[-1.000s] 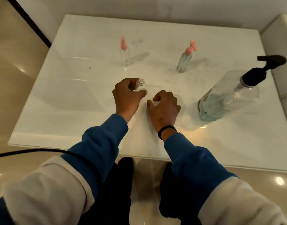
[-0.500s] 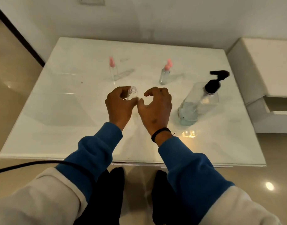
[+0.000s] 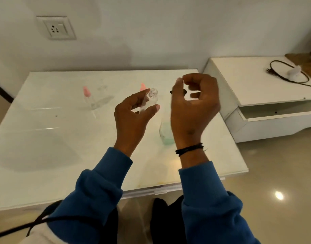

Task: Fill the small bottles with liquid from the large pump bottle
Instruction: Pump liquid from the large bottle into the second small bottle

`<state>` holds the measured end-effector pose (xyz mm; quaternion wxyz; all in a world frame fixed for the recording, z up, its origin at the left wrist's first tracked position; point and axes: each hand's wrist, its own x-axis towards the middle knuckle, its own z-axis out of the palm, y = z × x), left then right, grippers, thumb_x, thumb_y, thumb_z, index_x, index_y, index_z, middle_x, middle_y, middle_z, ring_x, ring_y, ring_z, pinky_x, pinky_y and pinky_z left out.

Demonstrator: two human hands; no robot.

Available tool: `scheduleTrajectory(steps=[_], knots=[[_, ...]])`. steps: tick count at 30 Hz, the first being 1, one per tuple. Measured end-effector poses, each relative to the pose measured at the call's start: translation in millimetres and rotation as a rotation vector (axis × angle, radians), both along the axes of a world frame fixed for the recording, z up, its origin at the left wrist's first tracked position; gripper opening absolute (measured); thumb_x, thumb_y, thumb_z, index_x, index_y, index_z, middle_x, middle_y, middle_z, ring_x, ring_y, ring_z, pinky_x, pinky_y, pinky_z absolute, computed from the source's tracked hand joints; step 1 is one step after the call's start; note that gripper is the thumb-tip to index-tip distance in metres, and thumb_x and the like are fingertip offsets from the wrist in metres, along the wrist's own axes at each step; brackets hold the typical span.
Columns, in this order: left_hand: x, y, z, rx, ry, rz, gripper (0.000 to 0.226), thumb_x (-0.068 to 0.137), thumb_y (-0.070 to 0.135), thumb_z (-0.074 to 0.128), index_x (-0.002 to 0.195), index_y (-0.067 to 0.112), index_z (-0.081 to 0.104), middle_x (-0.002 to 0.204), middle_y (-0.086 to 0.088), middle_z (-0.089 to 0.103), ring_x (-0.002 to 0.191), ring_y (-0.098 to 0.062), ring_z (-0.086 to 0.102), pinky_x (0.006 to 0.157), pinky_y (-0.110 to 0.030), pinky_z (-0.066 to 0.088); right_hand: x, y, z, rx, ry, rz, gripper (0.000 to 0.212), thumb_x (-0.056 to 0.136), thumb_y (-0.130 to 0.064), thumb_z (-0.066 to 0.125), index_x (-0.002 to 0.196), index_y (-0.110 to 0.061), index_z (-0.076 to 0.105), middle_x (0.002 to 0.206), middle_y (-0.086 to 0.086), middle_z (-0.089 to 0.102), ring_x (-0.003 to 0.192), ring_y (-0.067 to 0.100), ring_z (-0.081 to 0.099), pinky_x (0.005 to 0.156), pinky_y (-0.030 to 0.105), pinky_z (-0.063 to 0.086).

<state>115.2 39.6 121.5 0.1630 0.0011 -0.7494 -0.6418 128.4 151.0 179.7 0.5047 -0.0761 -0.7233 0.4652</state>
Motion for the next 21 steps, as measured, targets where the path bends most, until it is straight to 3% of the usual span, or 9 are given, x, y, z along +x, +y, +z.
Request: scheduleTrajectory(steps=[6, 11, 15, 21], knots=[[-5.0, 5.4, -20.5, -0.078, 0.021, -0.067, 0.051, 0.082, 0.028, 0.083, 0.131, 0.024, 0.066, 0.111, 0.013, 0.071, 0.102, -0.005, 0.068, 0.081, -0.016, 0.058, -6.9, 34.3, -47.1, 0.032, -0.070, 0.017, 0.011, 0.090, -0.013, 0.070, 0.100, -0.009, 0.071, 0.100, 0.002, 0.071, 0.097, 0.017, 0.067, 0.082, 0.040, 0.059], [-13.7, 5.0, -26.7, -0.152, 0.025, -0.152, 0.053, 0.084, 0.030, 0.081, 0.134, 0.025, 0.065, 0.108, 0.013, 0.069, 0.096, 0.003, 0.064, 0.071, -0.010, 0.053, -20.8, 32.2, -59.7, 0.054, -0.079, 0.029, 0.014, 0.088, -0.012, 0.072, 0.101, -0.007, 0.071, 0.099, 0.005, 0.072, 0.092, 0.017, 0.069, 0.079, 0.026, 0.060], [-17.7, 6.6, -25.6, -0.183, 0.057, -0.160, 0.053, 0.085, 0.033, 0.080, 0.135, 0.023, 0.064, 0.109, 0.017, 0.066, 0.096, 0.011, 0.061, 0.068, -0.005, 0.048, -24.8, 33.8, -60.1, 0.118, -0.021, 0.062, 0.015, 0.087, -0.007, 0.071, 0.102, -0.004, 0.072, 0.101, 0.006, 0.071, 0.093, 0.020, 0.070, 0.080, 0.030, 0.061], [-19.4, 10.5, -21.6, -0.209, 0.101, -0.162, 0.053, 0.086, 0.033, 0.080, 0.135, 0.021, 0.064, 0.111, 0.016, 0.066, 0.096, 0.010, 0.060, 0.068, -0.004, 0.047, -25.6, 33.0, -64.4, 0.144, -0.008, 0.056, 0.013, 0.086, -0.007, 0.073, 0.098, -0.002, 0.074, 0.100, 0.006, 0.072, 0.092, 0.019, 0.071, 0.079, 0.036, 0.062]])
